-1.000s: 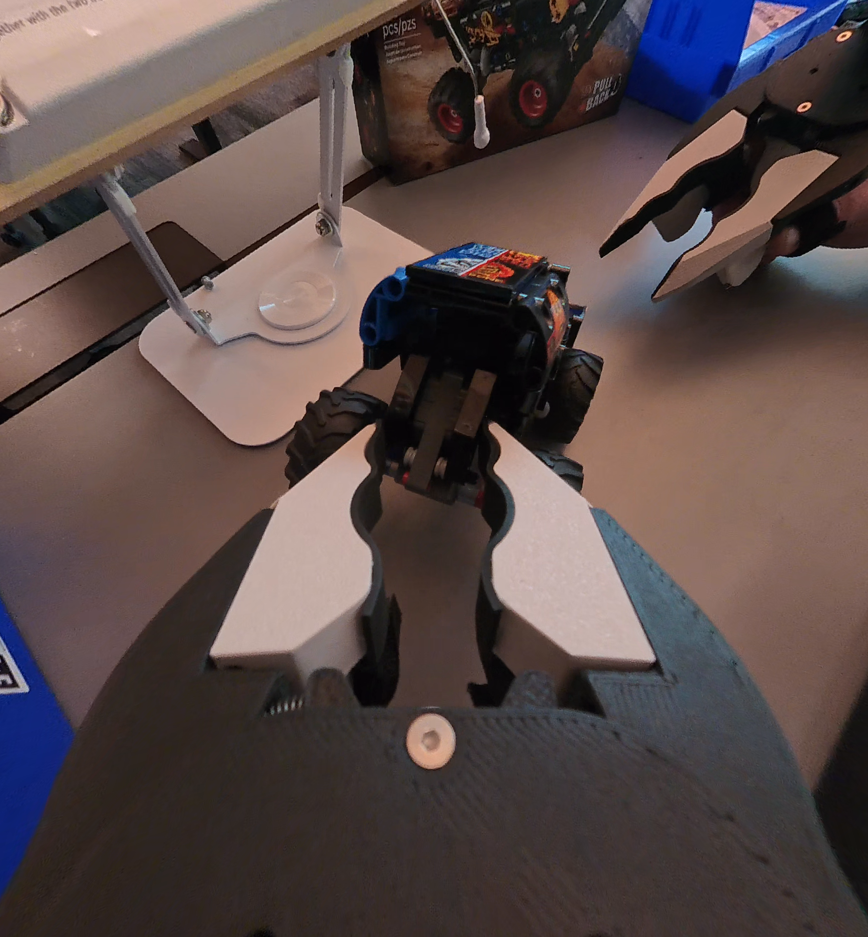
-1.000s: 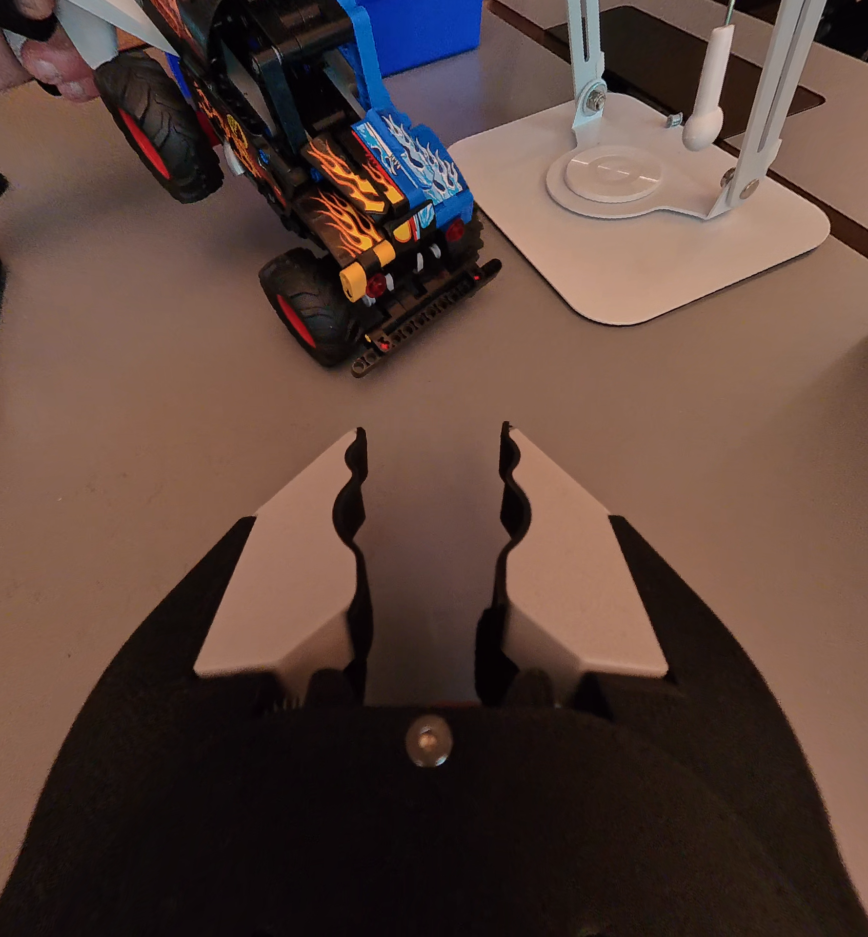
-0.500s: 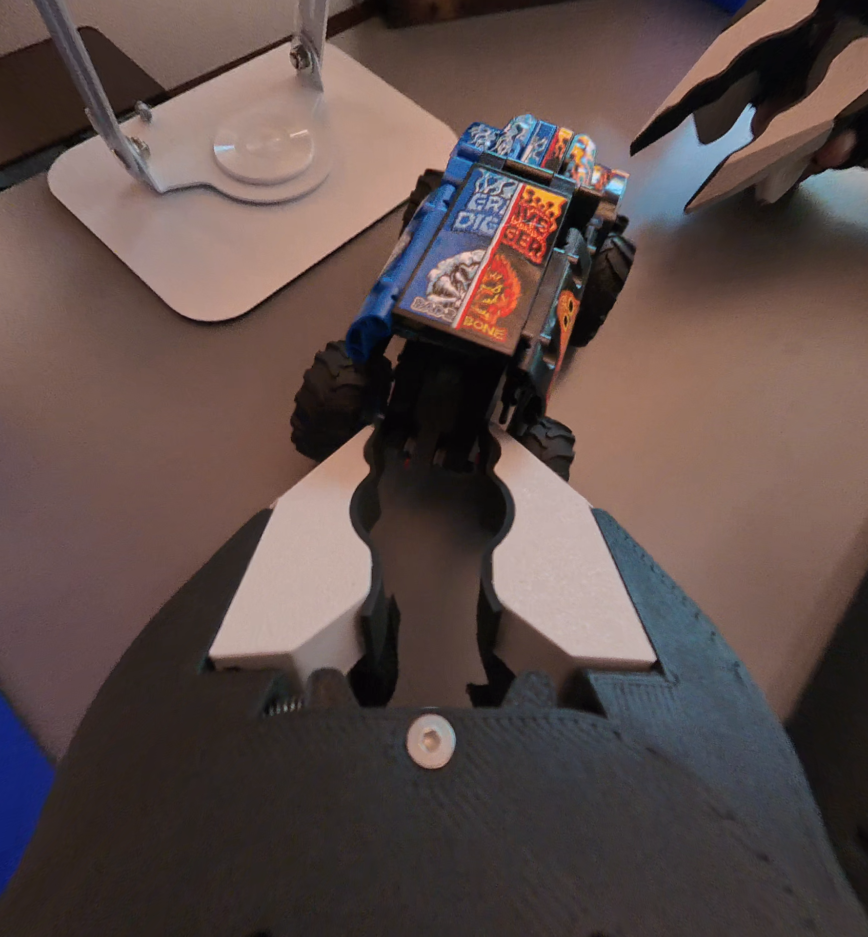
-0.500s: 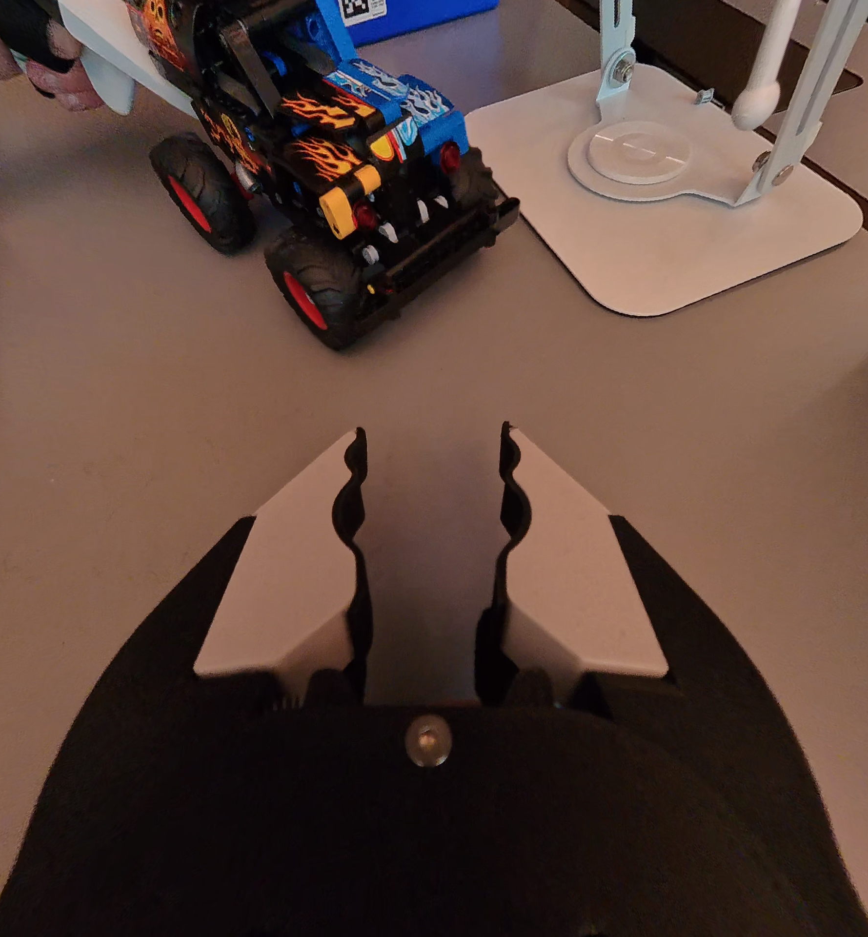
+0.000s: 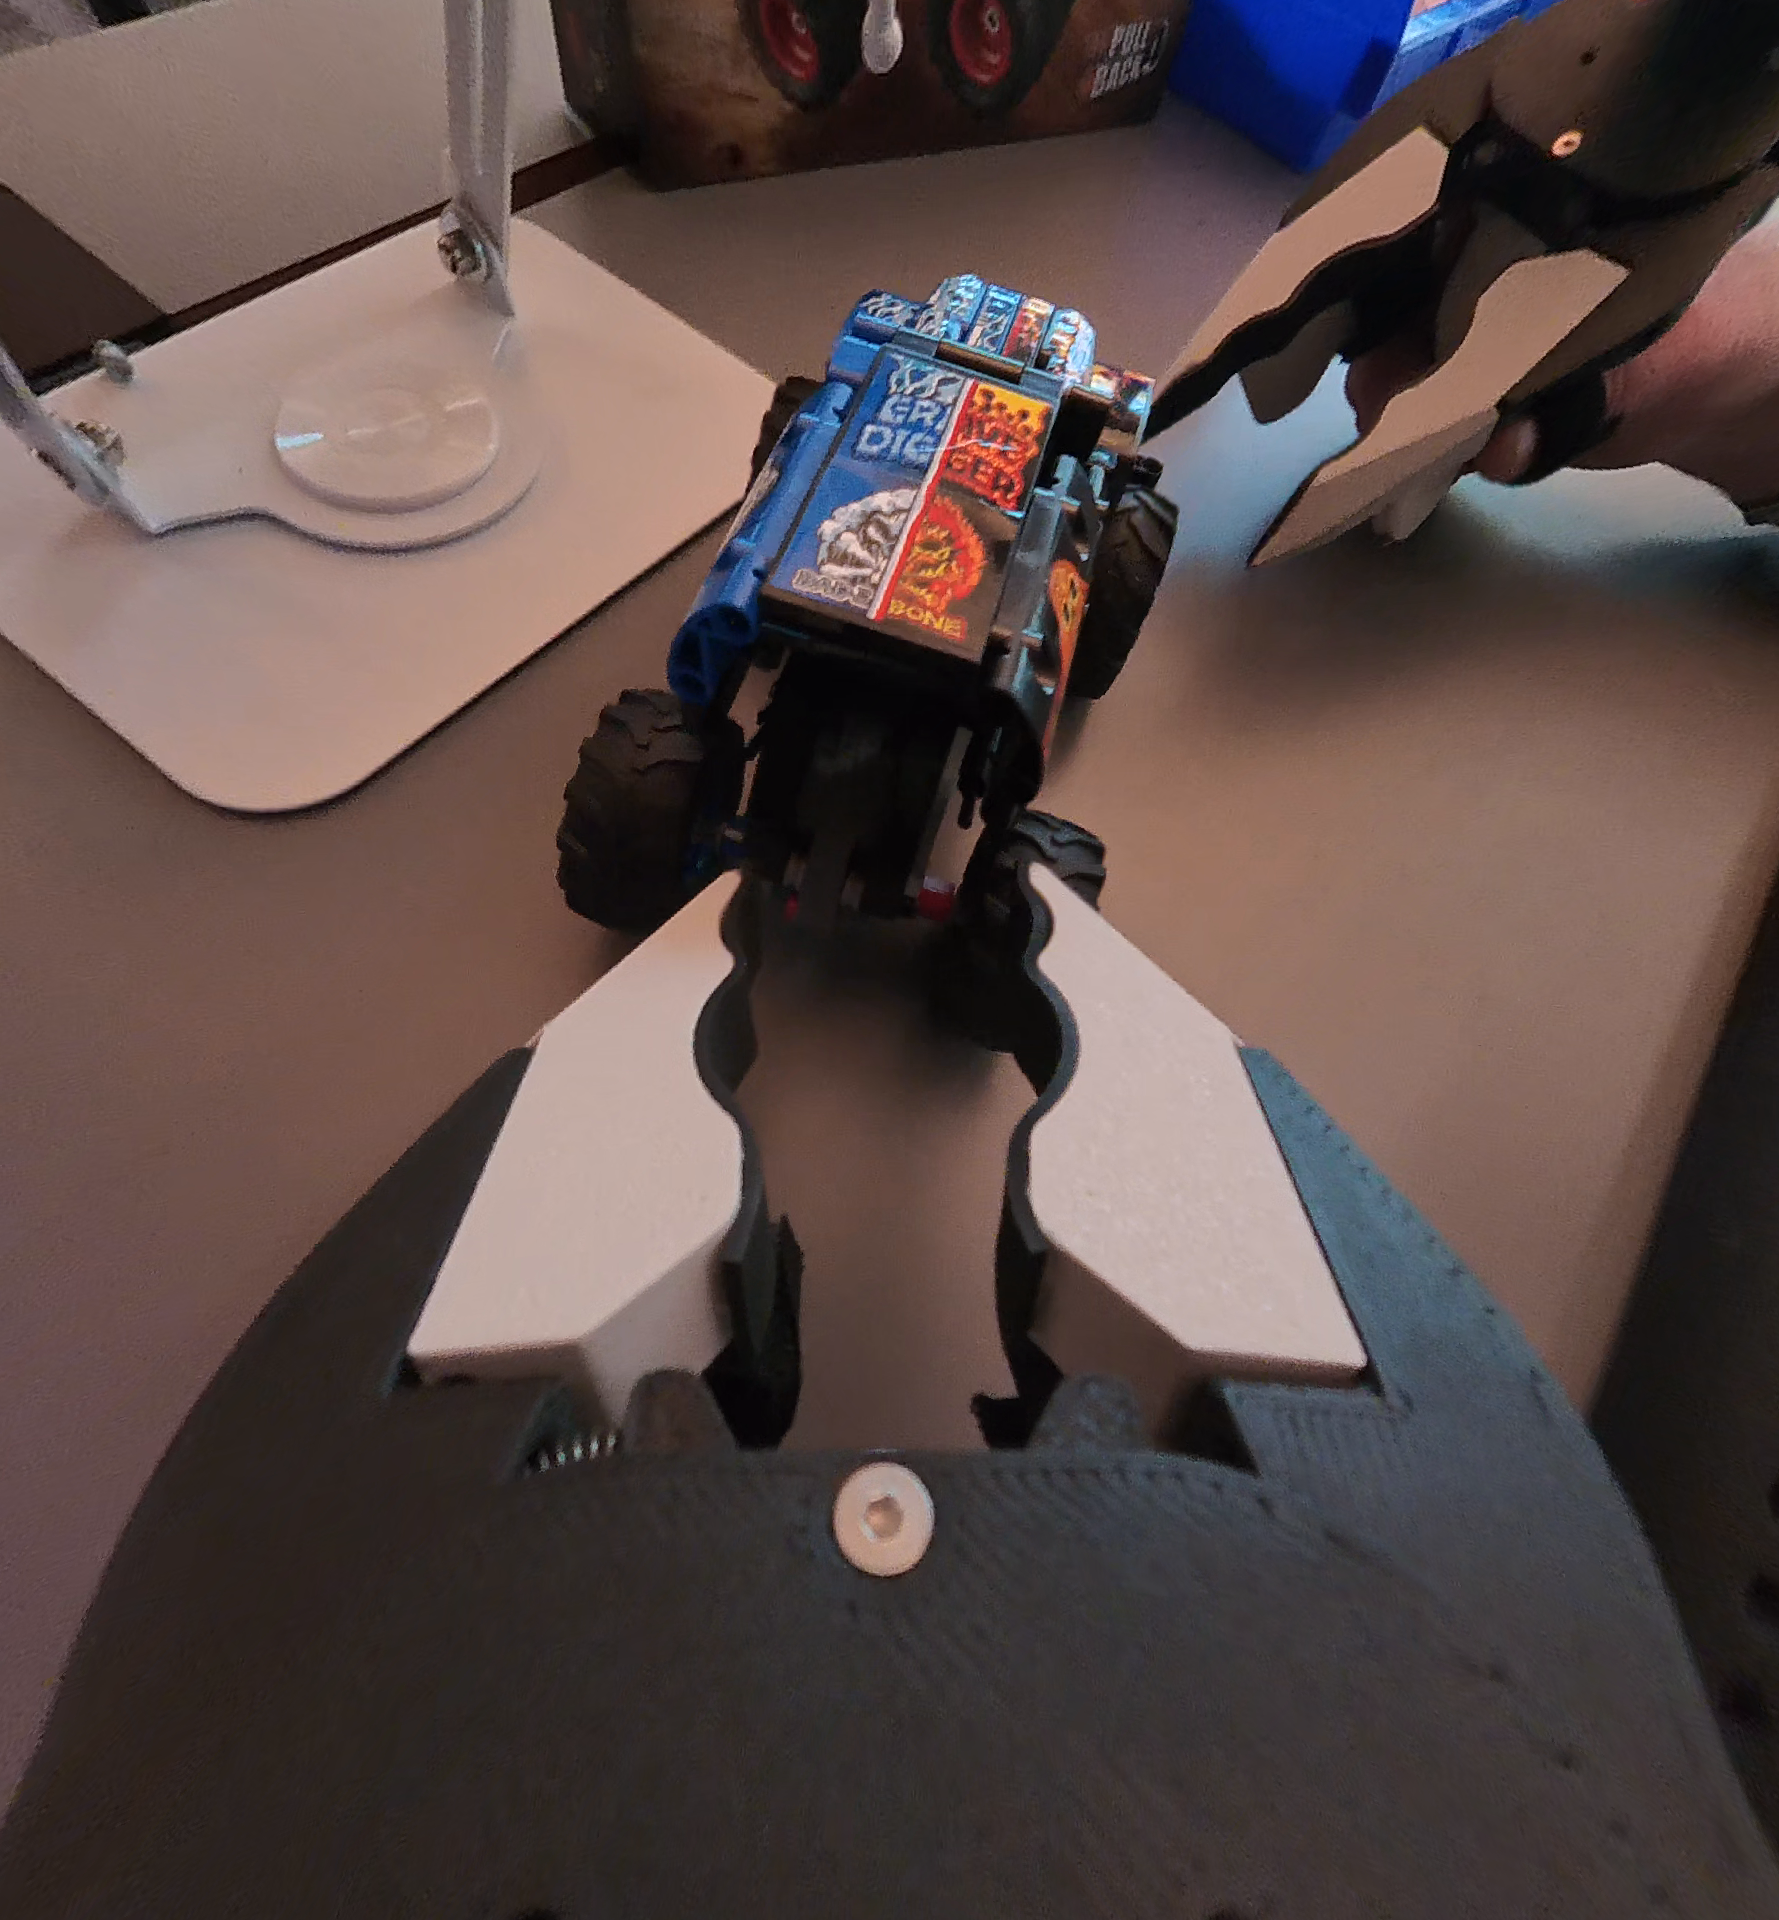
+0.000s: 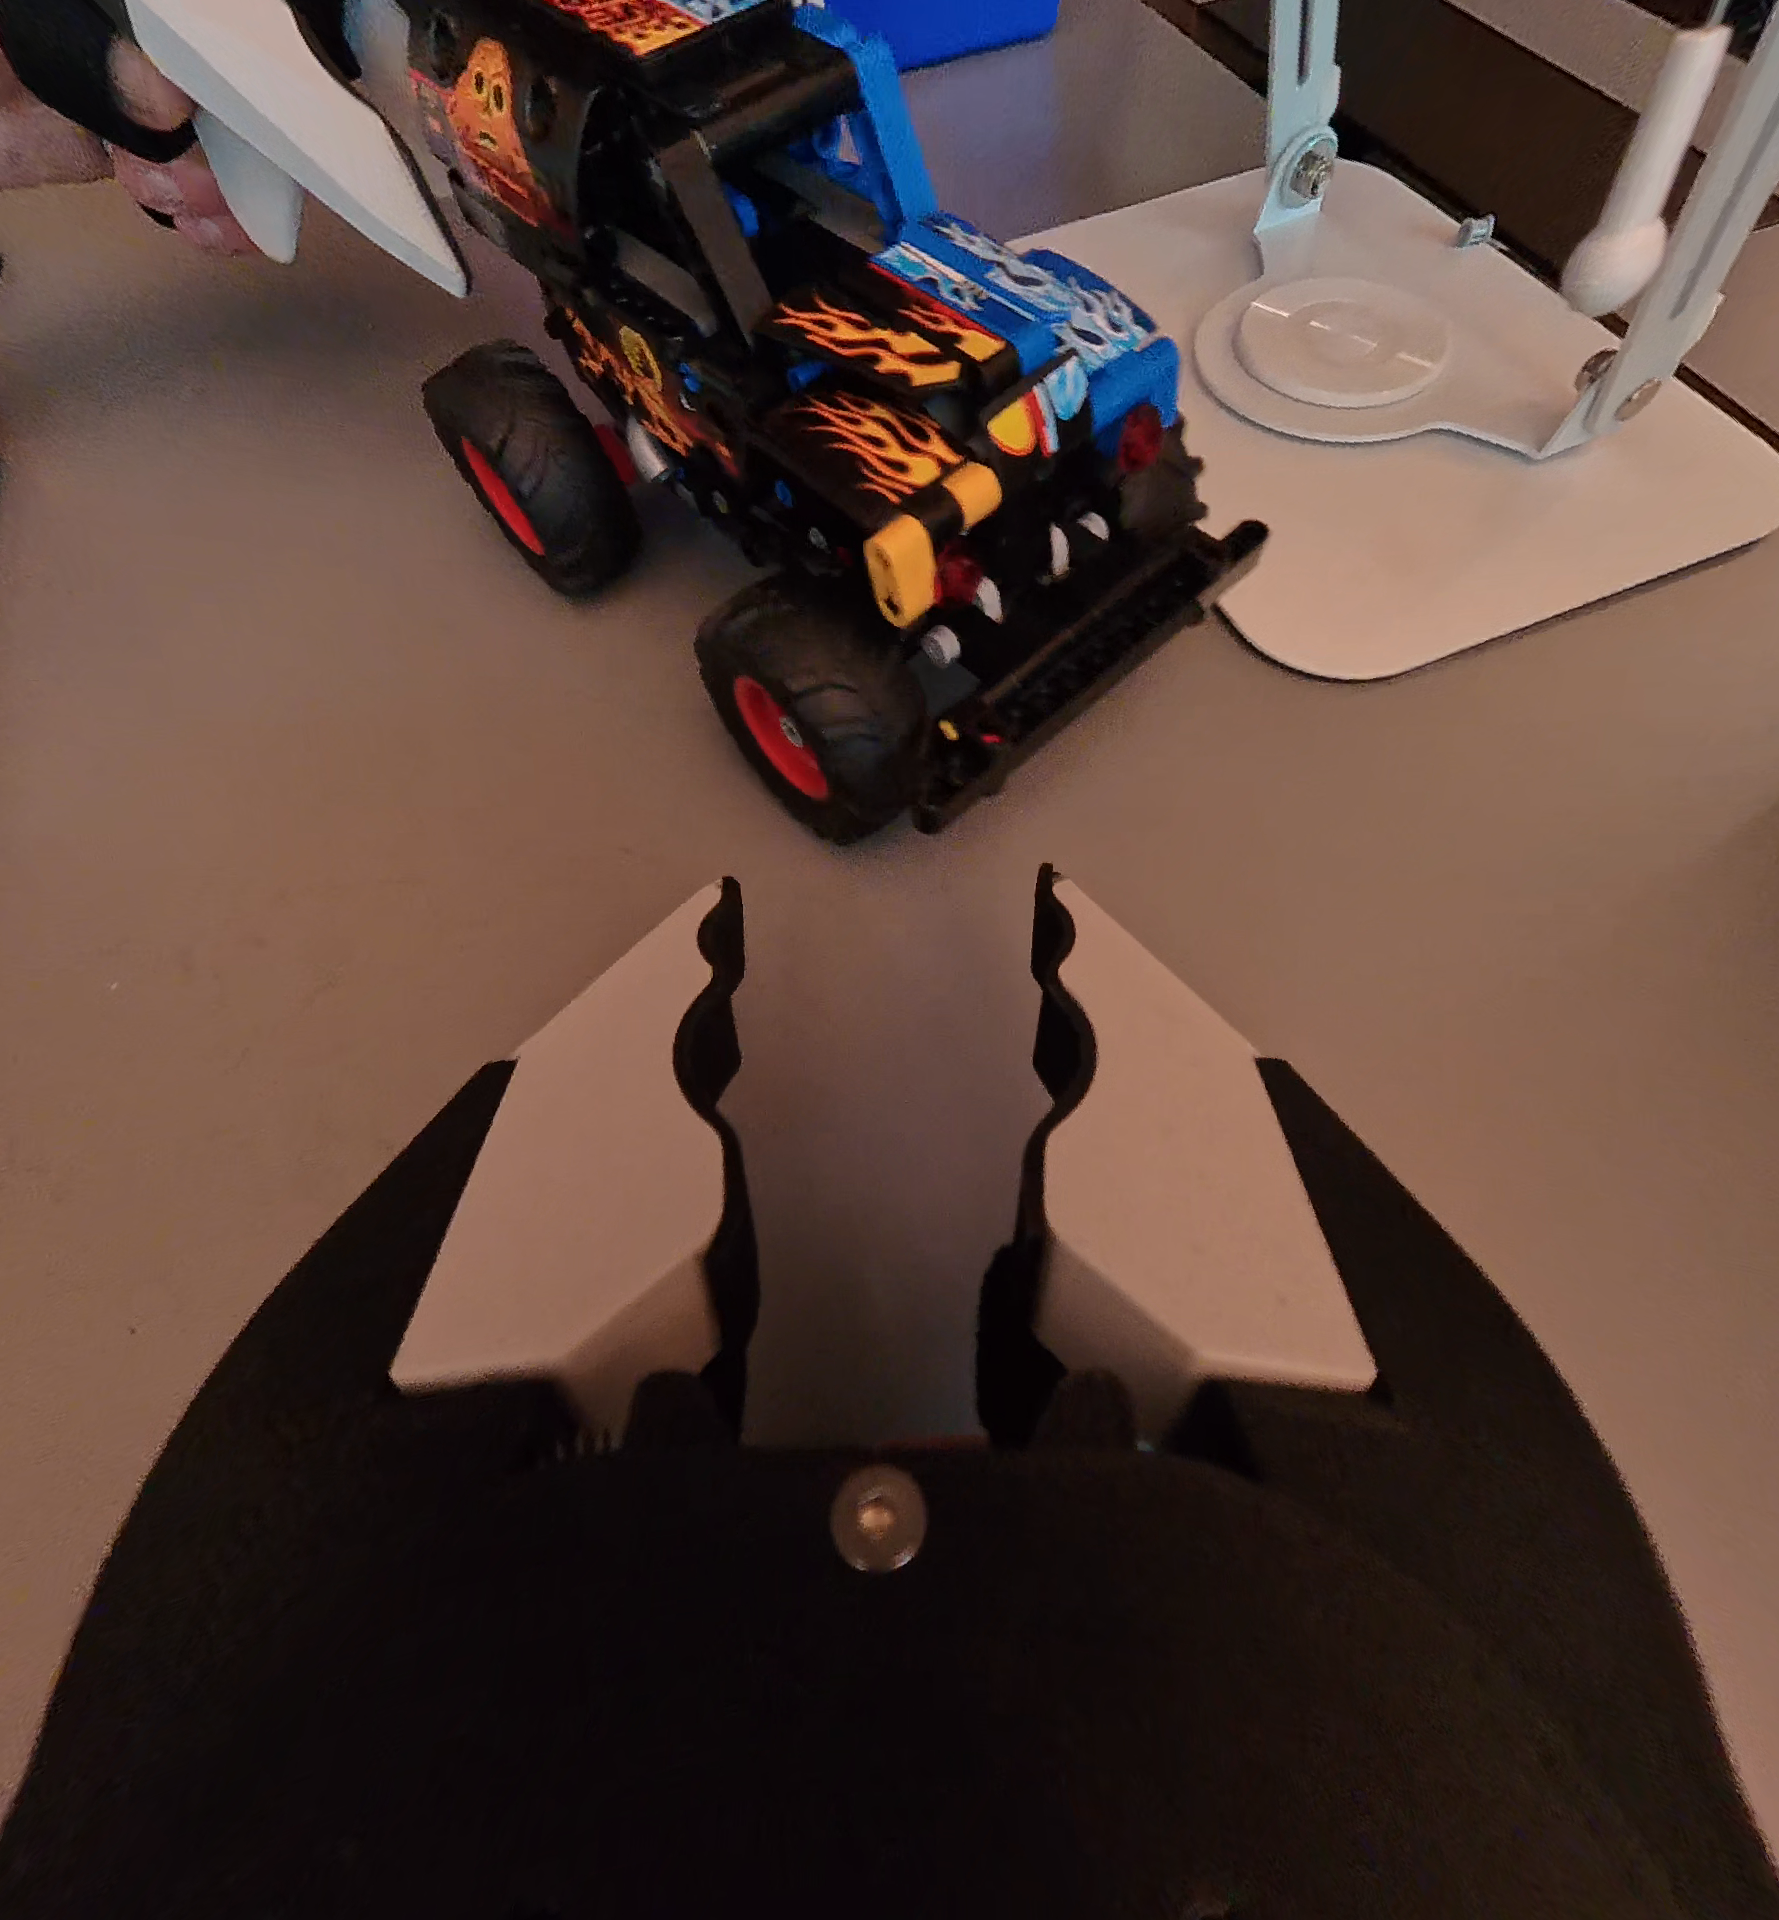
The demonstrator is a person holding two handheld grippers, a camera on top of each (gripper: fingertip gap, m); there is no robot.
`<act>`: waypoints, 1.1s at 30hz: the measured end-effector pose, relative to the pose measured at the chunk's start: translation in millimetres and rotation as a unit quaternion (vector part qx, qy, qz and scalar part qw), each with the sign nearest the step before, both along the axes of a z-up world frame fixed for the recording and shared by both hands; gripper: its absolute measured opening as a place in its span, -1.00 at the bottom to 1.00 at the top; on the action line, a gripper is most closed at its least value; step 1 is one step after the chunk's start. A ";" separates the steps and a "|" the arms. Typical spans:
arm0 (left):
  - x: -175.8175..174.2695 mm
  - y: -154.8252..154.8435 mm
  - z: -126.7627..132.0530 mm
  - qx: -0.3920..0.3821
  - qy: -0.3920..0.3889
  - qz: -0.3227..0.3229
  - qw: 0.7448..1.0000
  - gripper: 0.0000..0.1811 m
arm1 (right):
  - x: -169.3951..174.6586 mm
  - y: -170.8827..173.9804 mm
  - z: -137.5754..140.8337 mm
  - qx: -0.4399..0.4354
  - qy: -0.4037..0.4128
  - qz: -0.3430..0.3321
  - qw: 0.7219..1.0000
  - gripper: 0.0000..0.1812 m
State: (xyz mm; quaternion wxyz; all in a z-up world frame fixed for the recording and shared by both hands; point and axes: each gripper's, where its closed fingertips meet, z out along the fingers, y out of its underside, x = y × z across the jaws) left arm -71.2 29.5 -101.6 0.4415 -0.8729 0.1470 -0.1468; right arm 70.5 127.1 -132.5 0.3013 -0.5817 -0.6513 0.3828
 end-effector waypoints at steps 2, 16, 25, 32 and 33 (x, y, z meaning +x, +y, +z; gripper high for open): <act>6.5 4.6 -1.1 -0.003 0.005 -0.008 1.000 -0.49 | -1.1 -2.7 -1.4 0.007 -0.003 0.004 1.000 -0.40; 6.9 25.7 -0.1 0.021 -0.011 -0.004 1.000 -0.49 | -1.0 -1.8 -3.6 0.012 -0.009 -0.002 1.000 -0.35; 17.1 33.9 -10.3 0.016 -0.014 -0.024 0.999 -0.48 | -0.8 1.0 -4.0 0.012 -0.011 -0.010 1.000 -0.32; 10.7 35.5 -10.8 0.028 0.008 -0.011 1.000 -0.62 | -2.2 -0.1 -3.8 0.015 -0.010 -0.010 1.000 -0.32; 9.9 34.8 -10.6 0.028 0.013 -0.009 0.999 -0.62 | -2.5 -0.6 -3.8 0.015 -0.010 -0.009 1.000 -0.33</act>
